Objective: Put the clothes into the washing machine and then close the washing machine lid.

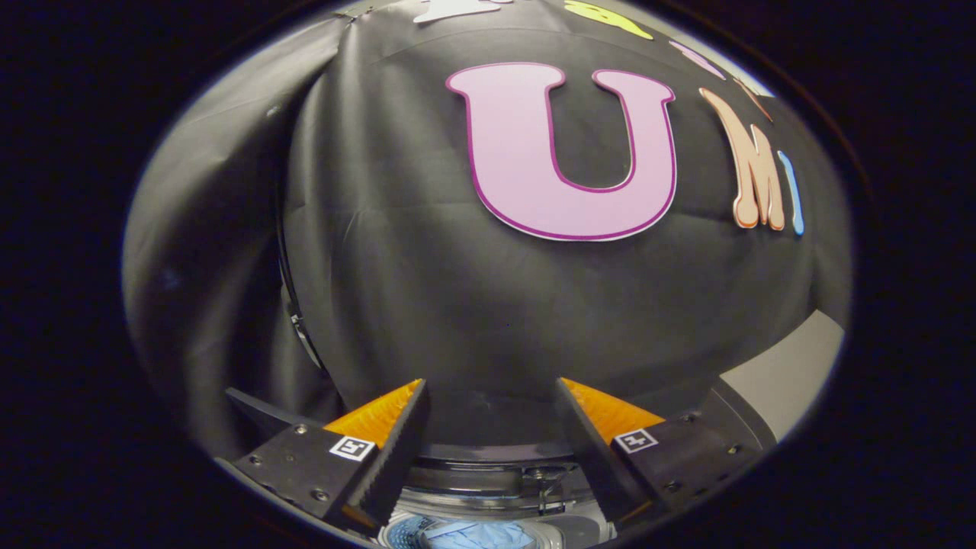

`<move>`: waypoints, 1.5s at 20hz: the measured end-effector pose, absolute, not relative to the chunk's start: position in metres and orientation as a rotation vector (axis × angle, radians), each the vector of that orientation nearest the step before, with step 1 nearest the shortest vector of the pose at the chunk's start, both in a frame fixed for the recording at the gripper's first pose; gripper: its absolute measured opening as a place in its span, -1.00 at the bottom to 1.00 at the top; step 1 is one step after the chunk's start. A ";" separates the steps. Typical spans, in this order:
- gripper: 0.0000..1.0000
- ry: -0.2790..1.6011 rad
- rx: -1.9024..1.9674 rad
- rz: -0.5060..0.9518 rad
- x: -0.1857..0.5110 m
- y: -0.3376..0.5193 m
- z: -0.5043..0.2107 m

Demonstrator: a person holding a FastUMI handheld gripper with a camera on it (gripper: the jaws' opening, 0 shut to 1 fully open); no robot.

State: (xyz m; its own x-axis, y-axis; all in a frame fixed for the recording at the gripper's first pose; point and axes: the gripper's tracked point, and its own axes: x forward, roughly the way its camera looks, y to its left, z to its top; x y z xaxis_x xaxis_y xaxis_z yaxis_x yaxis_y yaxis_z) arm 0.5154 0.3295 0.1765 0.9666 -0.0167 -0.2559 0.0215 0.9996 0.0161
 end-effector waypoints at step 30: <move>0.95 0.182 0.024 0.025 0.384 0.321 0.155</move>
